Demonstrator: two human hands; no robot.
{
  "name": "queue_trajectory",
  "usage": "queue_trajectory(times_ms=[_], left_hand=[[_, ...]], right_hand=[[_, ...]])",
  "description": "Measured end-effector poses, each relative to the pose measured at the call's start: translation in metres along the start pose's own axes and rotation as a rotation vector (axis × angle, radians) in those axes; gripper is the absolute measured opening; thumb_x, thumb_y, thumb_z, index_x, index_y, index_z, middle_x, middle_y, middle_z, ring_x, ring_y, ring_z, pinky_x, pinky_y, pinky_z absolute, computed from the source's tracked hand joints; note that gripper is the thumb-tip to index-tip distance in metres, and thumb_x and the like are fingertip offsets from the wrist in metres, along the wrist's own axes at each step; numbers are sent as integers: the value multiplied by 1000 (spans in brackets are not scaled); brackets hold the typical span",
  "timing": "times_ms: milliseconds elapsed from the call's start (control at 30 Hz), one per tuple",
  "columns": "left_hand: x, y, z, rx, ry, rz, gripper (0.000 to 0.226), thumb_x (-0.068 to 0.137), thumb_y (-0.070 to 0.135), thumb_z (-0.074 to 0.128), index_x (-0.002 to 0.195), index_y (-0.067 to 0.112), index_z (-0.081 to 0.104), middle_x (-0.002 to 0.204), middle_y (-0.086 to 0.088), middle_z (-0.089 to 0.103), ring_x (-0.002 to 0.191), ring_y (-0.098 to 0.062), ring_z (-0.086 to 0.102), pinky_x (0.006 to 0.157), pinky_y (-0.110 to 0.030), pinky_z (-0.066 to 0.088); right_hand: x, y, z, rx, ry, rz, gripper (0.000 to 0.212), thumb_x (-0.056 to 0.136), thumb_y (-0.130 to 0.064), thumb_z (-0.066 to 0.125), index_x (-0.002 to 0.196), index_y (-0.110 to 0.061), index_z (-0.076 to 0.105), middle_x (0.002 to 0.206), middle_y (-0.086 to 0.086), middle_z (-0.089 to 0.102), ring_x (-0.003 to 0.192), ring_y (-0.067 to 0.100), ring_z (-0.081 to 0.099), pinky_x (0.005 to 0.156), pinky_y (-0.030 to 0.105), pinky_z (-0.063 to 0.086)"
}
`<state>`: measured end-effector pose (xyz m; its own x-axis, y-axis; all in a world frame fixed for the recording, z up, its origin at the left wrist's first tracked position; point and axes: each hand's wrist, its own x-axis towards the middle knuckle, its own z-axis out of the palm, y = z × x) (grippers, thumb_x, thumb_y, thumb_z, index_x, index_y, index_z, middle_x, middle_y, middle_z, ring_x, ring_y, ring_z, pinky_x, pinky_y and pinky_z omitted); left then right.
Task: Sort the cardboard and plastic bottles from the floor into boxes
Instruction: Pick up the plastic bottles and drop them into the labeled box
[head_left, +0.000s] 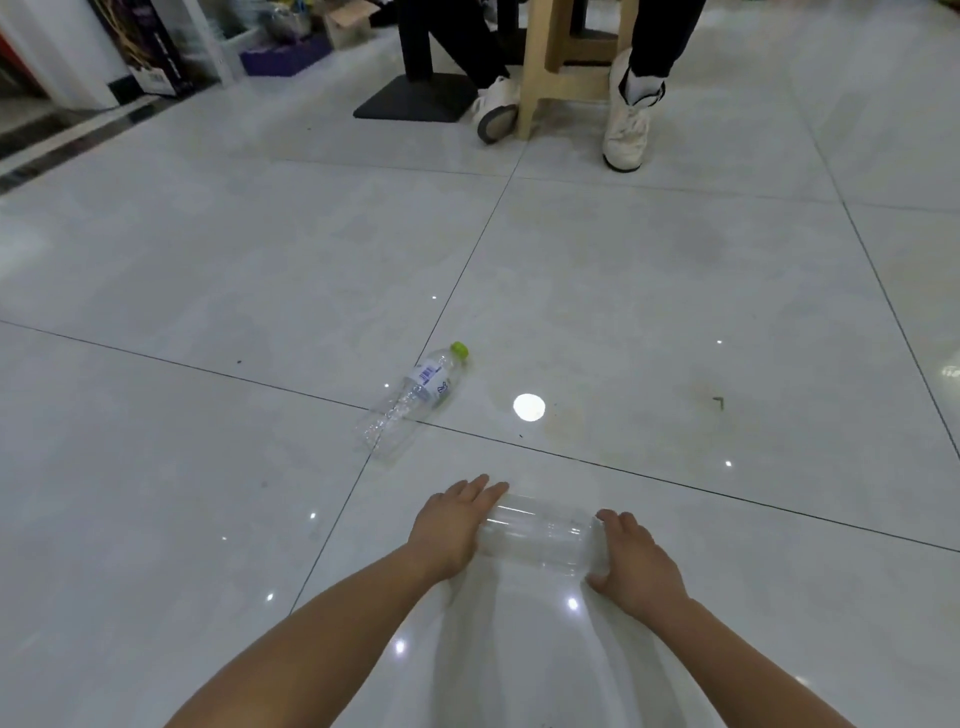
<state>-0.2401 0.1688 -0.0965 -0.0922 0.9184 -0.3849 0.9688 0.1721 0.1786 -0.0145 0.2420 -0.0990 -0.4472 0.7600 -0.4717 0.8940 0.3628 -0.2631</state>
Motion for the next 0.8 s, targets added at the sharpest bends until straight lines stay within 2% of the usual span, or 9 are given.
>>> queue_trajectory(times_ms=[167,267,300,400,467,533,633,700,800], left_hand=[[20,-25,-9,107,98,-47,101,85,20,64,152,32,-9,159,-2,-21,148,-26,-14,120,-40,1],[32,-50,-22,75,285,-311,109,85,29,67,149,23,-22,155,-13,-29,147,-34,-17,120,-46,0],[36,-58,-26,29,319,-413,107,87,32,64,149,18,-22,155,-16,-28,146,-36,-16,120,-46,1],[49,-79,-31,-180,245,-626,95,93,40,53,151,8,-14,158,-17,-17,147,-37,-11,119,-45,5],[53,-90,-28,-237,230,-633,82,96,35,49,152,6,-4,161,-13,-5,148,-35,-3,119,-44,10],[54,-98,-25,-213,295,-589,68,95,23,50,150,6,14,157,-12,17,145,-33,15,116,-43,20],[51,-109,-25,-210,364,-491,57,82,2,53,136,5,36,136,-13,43,125,-31,41,102,-38,35],[48,-112,-23,-147,376,-381,63,74,-7,50,134,9,39,133,-10,47,125,-28,41,107,-36,31],[38,-106,-19,-134,412,-363,79,67,-13,50,139,19,36,147,-4,31,143,-25,18,119,-40,7]], right_hand=[[16,-12,13,22,-55,47,31,92,-21,47,120,-9,42,123,8,46,112,25,52,76,30,42],[19,-15,19,66,-69,106,14,94,-18,43,101,-11,33,115,10,45,108,29,56,69,28,35],[20,-16,20,69,-62,113,16,94,-17,43,97,-13,28,109,9,43,107,30,56,69,28,34],[20,-16,22,88,-50,133,18,94,-15,42,94,-13,24,98,3,33,104,30,57,67,28,35],[19,-16,22,118,-50,165,17,93,-16,43,93,-13,26,96,3,35,102,30,58,67,28,36],[17,-14,19,165,-48,228,18,90,-18,46,93,-12,29,94,2,43,93,28,58,68,28,38],[8,-7,10,250,-70,358,27,82,-20,55,93,-10,33,90,4,50,80,25,51,64,28,39],[4,2,7,354,-63,448,32,76,-19,60,92,-9,35,90,8,55,76,26,54,58,26,39],[-3,16,4,499,-32,530,27,69,-17,65,84,-7,45,78,9,60,61,23,56,54,23,41]])
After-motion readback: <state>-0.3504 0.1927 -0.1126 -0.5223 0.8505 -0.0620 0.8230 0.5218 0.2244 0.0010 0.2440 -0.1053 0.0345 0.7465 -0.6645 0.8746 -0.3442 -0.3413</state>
